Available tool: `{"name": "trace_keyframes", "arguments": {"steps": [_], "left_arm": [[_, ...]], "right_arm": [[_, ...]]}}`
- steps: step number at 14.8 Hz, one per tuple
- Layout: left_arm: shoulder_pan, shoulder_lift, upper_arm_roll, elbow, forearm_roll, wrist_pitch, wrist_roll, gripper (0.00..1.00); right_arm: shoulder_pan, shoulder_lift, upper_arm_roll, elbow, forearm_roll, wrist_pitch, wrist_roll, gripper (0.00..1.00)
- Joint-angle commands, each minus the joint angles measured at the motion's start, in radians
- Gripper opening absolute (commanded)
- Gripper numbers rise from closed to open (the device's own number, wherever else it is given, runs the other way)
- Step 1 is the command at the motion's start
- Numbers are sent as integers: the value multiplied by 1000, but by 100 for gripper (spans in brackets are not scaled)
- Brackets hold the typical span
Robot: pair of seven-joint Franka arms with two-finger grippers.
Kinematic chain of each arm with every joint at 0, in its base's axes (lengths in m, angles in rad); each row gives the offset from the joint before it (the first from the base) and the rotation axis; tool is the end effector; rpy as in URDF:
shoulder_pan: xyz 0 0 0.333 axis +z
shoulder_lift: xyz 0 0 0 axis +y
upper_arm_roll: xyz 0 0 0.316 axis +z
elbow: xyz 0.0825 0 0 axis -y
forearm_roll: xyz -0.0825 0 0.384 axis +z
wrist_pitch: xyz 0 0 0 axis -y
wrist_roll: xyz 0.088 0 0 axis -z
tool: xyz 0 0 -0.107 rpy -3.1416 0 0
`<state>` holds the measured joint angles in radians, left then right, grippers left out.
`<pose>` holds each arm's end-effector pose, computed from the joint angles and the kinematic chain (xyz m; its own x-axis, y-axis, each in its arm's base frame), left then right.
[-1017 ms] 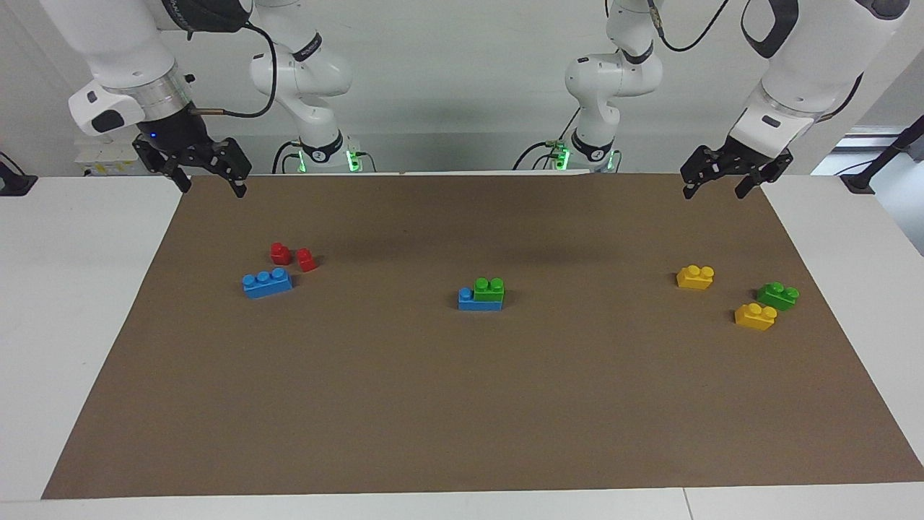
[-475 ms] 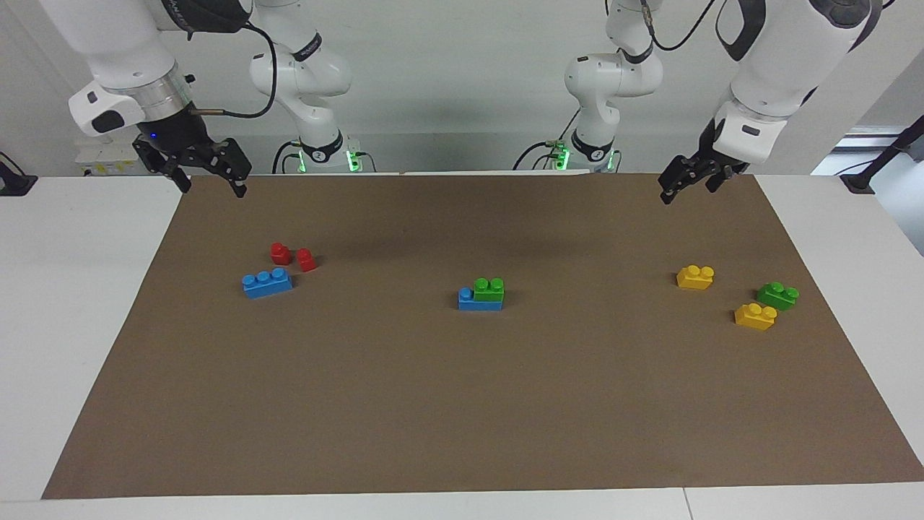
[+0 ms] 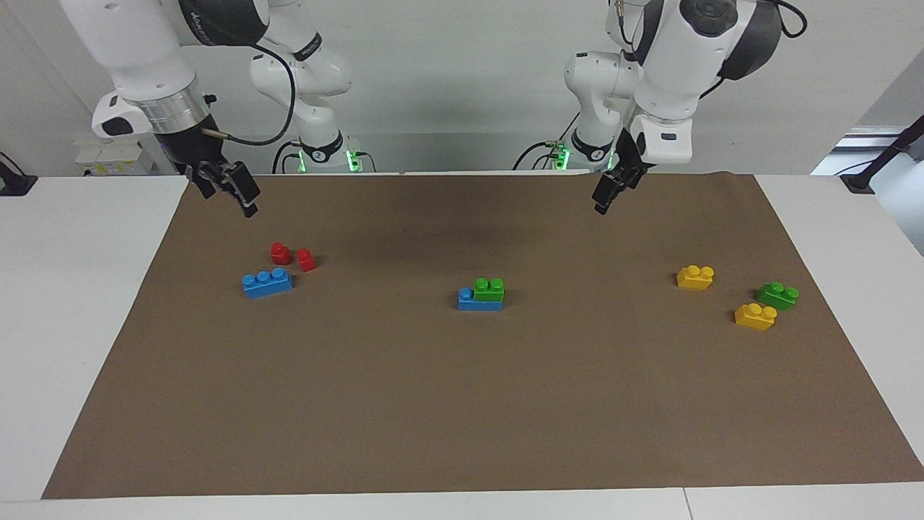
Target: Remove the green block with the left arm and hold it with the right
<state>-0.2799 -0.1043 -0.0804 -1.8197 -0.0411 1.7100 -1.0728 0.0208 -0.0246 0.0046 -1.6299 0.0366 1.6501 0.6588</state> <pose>0.4926 -0.1916 0.5746 0.7524 0.6580 -0.0312 0.6586 -0.7525 0.0103 0.5538 0.0177 0.6173 0.8045 -0.5938 0.0131 -0.5923 -0.8037 -0.0562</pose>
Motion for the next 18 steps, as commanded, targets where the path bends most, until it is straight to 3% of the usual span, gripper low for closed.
{"name": "trace_keyframes", "arguments": {"steps": [1,4,7,14,18], "left_arm": [[-70,-46,14,-92,-16,98,-283,100],[-140,-23,14,-130,-16,174,-543,100],[-191,50,14,-125,-16,233,-708,100],[-229,193,16,-101,-16,390,-993,100],[-226,278,18,-40,-16,436,-1070,100]], "right_arm": [[28,-29,3,-73,55,52,253,100],[70,-26,3,-148,100,143,424,100],[125,4,3,-199,155,236,577,100],[228,63,3,-294,227,460,785,100],[301,106,3,-350,279,631,886,100]]}}
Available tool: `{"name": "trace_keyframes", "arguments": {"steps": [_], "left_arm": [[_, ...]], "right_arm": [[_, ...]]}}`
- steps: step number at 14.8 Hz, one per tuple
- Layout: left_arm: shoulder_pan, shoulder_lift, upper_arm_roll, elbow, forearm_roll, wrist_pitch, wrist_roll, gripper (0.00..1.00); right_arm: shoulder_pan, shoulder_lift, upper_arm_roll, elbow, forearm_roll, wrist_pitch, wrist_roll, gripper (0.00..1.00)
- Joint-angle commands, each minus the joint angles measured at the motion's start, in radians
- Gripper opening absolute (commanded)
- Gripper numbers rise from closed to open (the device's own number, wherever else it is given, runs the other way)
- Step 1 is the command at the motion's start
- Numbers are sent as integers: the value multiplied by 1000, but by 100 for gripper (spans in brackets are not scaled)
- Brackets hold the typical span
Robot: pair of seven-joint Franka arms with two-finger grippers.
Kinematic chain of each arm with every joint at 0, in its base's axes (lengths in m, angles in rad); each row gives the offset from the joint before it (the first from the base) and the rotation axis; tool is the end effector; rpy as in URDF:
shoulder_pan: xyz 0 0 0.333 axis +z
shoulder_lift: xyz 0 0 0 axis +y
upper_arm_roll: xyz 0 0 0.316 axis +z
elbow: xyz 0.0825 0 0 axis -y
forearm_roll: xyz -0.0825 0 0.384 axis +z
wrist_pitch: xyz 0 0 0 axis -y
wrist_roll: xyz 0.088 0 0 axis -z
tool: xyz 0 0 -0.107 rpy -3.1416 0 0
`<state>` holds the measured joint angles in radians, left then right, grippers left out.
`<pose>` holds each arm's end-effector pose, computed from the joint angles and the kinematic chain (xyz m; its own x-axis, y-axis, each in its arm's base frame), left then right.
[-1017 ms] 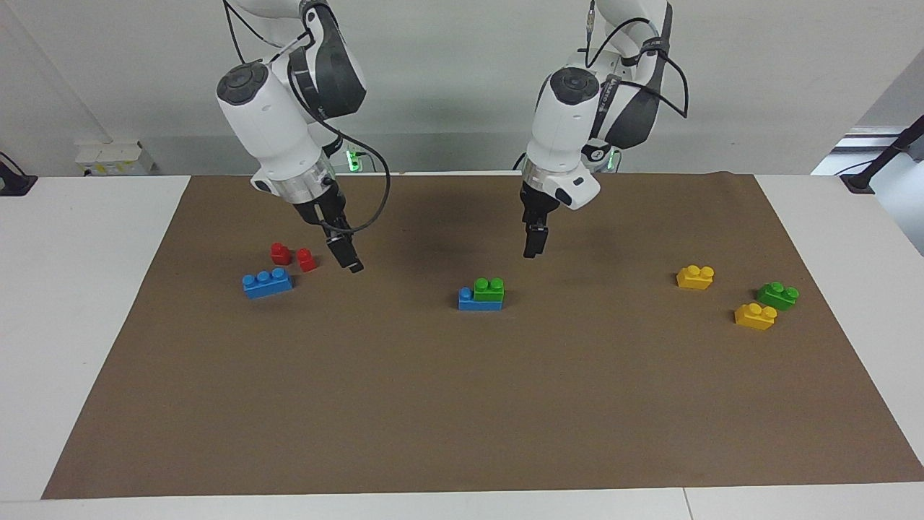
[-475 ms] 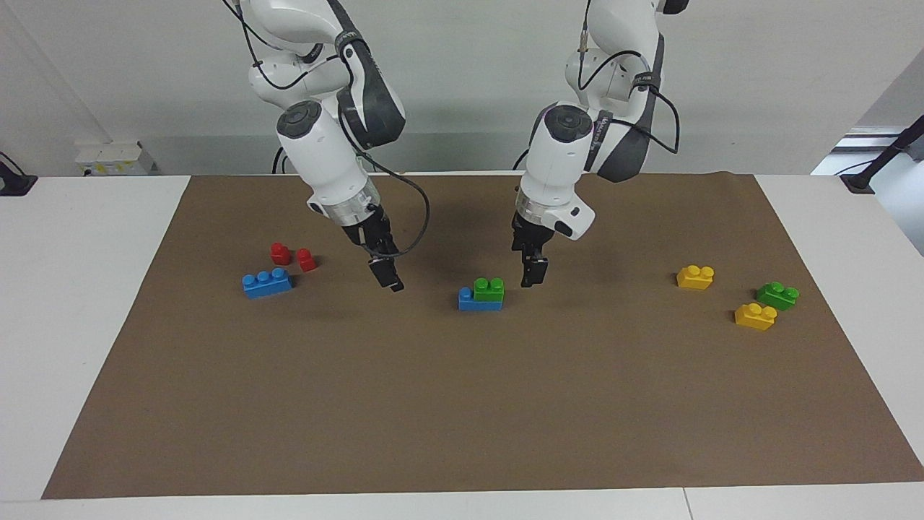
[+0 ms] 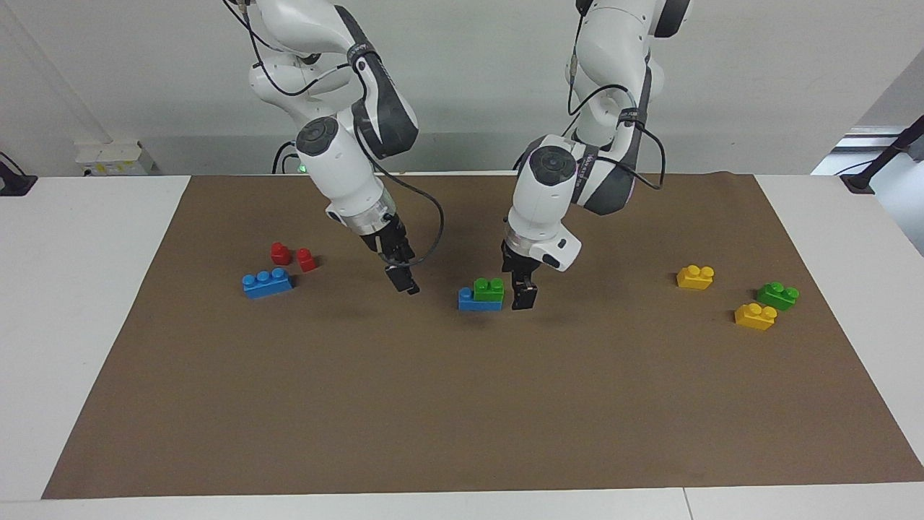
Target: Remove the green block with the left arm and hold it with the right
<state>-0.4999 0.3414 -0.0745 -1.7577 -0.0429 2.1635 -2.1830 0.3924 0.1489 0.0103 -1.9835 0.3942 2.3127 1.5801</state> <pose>0.5481 -0.3520 0.3803 -0.0647 0.9941 -0.0876 0.9976 0.0664 0.0169 0.5528 0.2434 0.4104 0.1642 -0.9304 -0.3277 -0.9831 -0.1270 -0.1320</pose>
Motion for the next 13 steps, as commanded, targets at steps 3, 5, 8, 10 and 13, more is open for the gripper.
{"name": "trace_keyframes", "arguments": {"steps": [3,5,8,10,13], "left_arm": [[-45,33,15,6,0,33,-50,100],[-54,34,15,-12,17,48,-63,100],[-55,39,13,-31,35,73,-86,100],[-55,39,15,-31,38,59,-84,100],[-55,38,13,-29,54,33,-81,100]], "right_arm": [[12,41,2,14,28,-25,12,100],[16,72,2,49,28,-61,12,100],[9,110,2,100,46,-91,12,100],[13,156,2,153,49,-98,14,100],[22,201,2,190,72,-85,14,100]]}}
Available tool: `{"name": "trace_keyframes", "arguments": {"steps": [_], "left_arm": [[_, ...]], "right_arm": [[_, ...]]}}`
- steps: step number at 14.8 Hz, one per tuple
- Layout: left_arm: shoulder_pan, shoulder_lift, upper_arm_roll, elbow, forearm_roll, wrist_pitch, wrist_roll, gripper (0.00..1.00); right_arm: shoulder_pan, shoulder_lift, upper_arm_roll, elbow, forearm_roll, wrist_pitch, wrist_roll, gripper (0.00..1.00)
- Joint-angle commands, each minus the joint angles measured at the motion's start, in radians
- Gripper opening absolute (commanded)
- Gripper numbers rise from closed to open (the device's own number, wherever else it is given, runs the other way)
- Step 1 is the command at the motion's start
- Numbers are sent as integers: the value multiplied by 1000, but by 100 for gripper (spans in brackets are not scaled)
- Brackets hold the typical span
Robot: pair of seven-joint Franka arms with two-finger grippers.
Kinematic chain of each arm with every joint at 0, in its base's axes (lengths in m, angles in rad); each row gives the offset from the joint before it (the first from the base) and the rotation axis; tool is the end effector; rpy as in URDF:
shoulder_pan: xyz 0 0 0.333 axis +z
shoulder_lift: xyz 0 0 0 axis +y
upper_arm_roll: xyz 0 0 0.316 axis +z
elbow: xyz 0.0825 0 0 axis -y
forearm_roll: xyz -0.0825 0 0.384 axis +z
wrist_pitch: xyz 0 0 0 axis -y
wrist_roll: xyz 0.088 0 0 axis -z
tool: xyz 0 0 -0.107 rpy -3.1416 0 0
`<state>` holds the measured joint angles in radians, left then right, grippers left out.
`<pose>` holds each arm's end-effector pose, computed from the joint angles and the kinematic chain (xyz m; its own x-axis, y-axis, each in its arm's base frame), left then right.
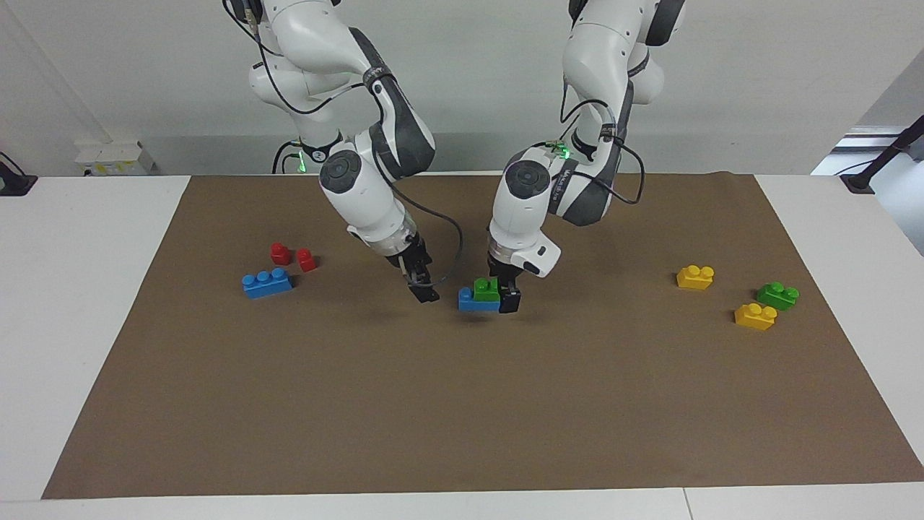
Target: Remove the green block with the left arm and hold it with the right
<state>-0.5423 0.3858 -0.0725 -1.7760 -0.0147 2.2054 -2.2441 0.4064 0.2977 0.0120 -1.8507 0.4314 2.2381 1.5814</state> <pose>0.5351 -0.3738 0.3468 -0.0724 0.9957 -0.0584 0.9973 0.0731 0.0099 0.5772 0.2697 0.3740 0.1490 -0.9233 -0.3539 -0.9887 -0.1452 -0.0374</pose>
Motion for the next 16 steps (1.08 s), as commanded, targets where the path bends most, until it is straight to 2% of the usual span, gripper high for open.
{"name": "trace_keyframes", "arguments": {"steps": [1,5,11,16], "left_arm": [[-12,-5,11,-11,25,-7,-20,100],[-13,-7,11,-11,25,-10,-20,100],[-13,-7,11,-11,25,-12,-20,100],[-13,-7,11,-11,25,-12,-22,100]], "right_arm": [[14,58,0,62,36,-11,12,100],[18,83,0,71,38,-3,12,100],[28,107,0,62,79,75,46,100],[63,109,0,16,79,141,75,100]]}}
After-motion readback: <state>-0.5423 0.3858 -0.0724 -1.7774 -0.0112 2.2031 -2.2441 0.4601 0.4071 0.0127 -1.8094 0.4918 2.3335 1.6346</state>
